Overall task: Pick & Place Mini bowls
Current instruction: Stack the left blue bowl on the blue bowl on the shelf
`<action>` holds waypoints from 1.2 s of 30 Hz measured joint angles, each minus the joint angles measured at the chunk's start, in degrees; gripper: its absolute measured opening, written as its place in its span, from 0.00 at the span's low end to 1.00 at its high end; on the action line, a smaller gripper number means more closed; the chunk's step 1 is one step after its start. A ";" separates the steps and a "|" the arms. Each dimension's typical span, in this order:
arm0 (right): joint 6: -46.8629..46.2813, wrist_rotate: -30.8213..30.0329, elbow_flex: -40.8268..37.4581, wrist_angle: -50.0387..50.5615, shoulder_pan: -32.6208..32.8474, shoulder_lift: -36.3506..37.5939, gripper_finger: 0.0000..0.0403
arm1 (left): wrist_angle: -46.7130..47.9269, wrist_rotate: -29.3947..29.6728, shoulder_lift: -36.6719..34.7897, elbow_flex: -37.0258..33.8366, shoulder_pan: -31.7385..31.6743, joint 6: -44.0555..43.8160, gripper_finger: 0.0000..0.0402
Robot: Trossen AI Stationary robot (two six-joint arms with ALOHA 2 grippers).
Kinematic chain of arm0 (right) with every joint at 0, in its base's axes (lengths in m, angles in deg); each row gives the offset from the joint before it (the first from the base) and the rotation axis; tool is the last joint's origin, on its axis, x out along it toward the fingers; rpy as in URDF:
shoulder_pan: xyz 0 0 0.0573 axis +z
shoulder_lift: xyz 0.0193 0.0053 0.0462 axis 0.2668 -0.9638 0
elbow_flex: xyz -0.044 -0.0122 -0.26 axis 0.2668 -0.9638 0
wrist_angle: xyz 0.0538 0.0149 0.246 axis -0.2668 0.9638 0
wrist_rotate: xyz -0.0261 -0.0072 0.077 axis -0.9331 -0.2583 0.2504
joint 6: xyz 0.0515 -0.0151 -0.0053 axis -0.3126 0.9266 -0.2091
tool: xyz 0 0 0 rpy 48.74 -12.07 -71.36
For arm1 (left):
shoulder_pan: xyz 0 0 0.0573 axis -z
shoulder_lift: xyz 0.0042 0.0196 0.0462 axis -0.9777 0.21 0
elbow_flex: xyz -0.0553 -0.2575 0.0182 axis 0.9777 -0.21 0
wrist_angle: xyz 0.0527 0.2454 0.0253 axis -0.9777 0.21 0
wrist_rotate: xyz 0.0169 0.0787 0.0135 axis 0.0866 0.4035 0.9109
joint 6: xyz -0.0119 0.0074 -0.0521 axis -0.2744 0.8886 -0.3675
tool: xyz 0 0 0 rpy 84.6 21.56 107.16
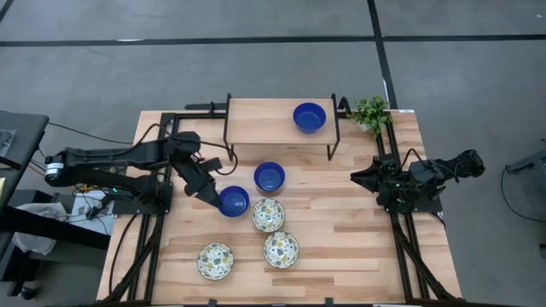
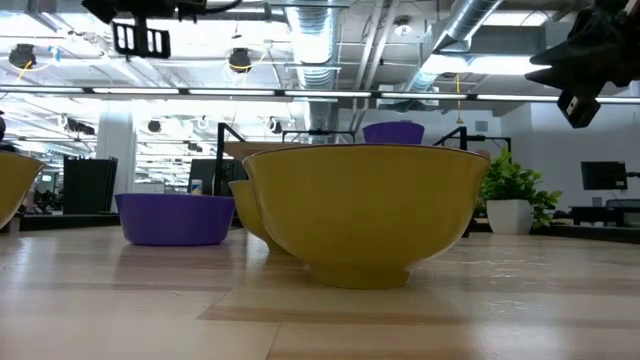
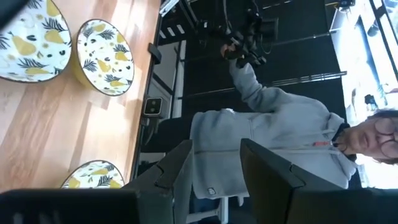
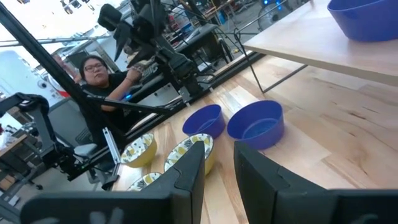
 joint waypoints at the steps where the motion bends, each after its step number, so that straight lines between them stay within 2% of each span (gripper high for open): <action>1: -0.02 0.00 0.02 0.00 0.00 0.00 0.19 | 0.05 0.43 0.00 0.20 0.47 0.03 0.33; 8: -0.28 -0.56 0.02 0.00 0.00 -0.02 0.19 | 0.53 1.23 1.92 2.00 3.28 3.53 0.33; 11: -0.31 -1.47 0.02 -0.02 -0.01 0.00 0.19 | 2.50 4.85 2.47 1.99 2.65 6.43 0.33; 16: -0.42 -1.61 0.02 -0.02 -0.02 -0.02 0.19 | 2.31 10.03 4.16 1.93 1.55 6.12 0.33; 20: -0.48 -1.79 0.04 -0.20 -0.02 0.00 0.19 | 1.53 10.41 5.46 1.91 1.47 9.11 0.33; 25: -1.40 -1.84 0.04 -0.44 -0.04 0.00 0.19 | 2.29 10.62 6.90 1.91 -0.53 6.04 0.33; 30: -1.40 -1.86 0.04 -0.42 -0.04 0.00 0.19 | 8.08 13.79 5.94 1.91 -1.92 6.03 0.33; 36: -1.40 -1.85 0.04 -0.44 -0.04 -0.01 0.19 | 20.01 23.85 1.45 1.91 -2.49 7.26 0.33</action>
